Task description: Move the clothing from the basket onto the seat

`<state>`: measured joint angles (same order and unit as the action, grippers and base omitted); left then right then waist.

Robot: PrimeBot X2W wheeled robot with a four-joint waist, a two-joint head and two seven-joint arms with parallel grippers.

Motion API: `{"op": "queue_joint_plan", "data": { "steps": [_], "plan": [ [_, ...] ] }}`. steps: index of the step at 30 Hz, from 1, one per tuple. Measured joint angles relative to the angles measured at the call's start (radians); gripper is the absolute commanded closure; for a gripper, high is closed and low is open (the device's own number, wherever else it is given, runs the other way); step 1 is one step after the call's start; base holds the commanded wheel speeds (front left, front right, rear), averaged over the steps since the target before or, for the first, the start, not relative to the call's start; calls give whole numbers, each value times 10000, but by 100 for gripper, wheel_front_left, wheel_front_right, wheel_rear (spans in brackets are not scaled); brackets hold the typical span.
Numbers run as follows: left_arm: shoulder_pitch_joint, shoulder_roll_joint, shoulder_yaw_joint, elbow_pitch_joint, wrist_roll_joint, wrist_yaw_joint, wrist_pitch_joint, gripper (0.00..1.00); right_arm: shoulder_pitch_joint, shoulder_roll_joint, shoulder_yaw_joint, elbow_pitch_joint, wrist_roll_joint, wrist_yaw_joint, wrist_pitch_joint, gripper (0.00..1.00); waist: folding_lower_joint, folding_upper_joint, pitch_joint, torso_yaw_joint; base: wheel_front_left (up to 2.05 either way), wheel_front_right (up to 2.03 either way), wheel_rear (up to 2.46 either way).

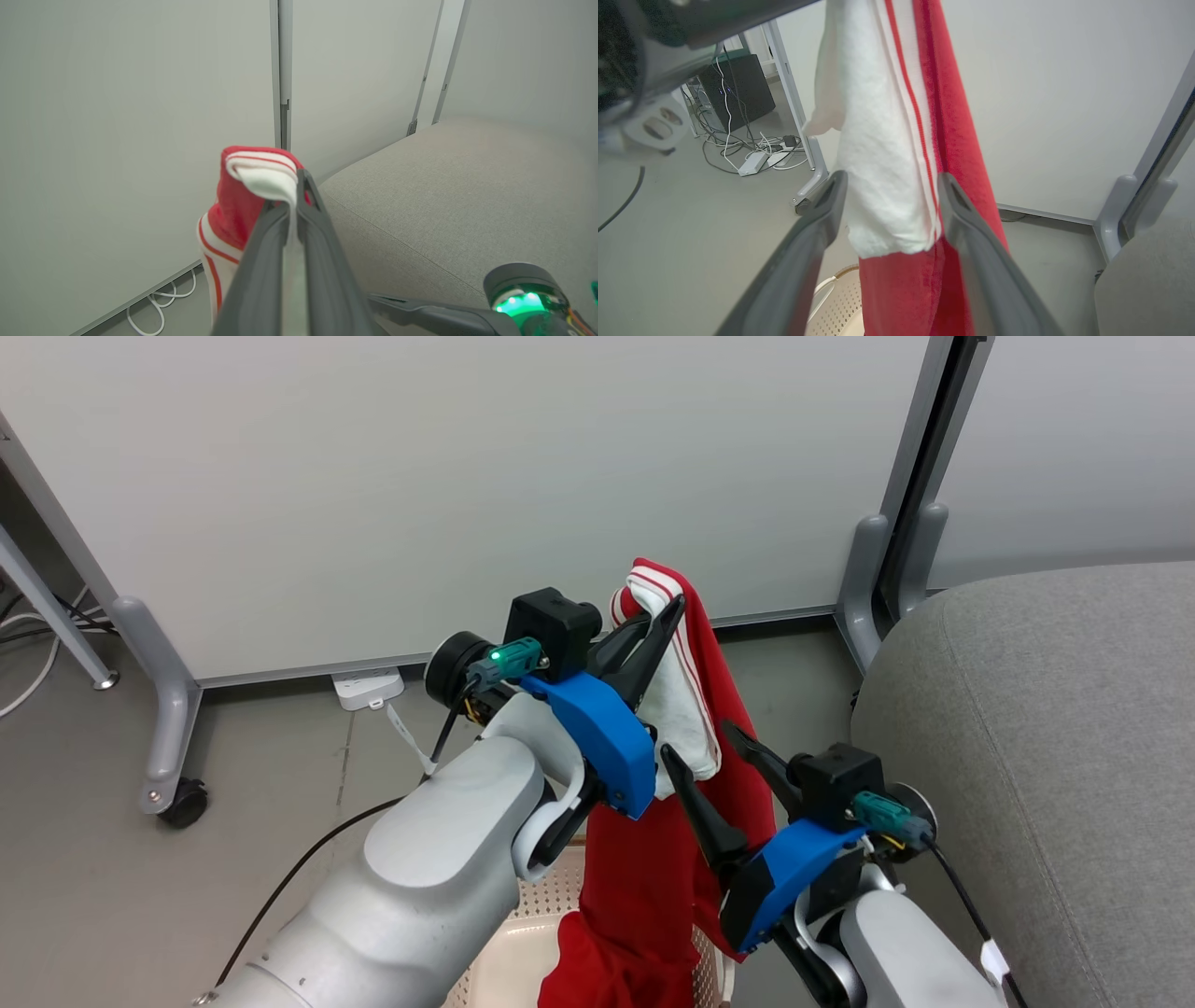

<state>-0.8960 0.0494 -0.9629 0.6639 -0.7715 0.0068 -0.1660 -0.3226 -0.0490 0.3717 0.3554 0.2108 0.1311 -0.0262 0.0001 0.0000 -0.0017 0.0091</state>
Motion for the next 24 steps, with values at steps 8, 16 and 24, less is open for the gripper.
{"op": "queue_joint_plan", "data": {
  "steps": [8,16,24],
  "plan": [
    [-120,-2,-345,-81,-307,84,-33,100,-1331,-2,531,1486,-77,0,-2,0,0,0,70,67,0,0,0],
    [-211,0,-713,-174,-646,94,-96,100,-2269,-2,748,2638,199,0,-54,0,0,0,54,166,0,0,0],
    [-247,0,-1049,-290,-989,96,-150,100,-2731,-4,1304,3662,1170,0,-107,100,0,0,-35,248,0,0,0]
  ]
}}
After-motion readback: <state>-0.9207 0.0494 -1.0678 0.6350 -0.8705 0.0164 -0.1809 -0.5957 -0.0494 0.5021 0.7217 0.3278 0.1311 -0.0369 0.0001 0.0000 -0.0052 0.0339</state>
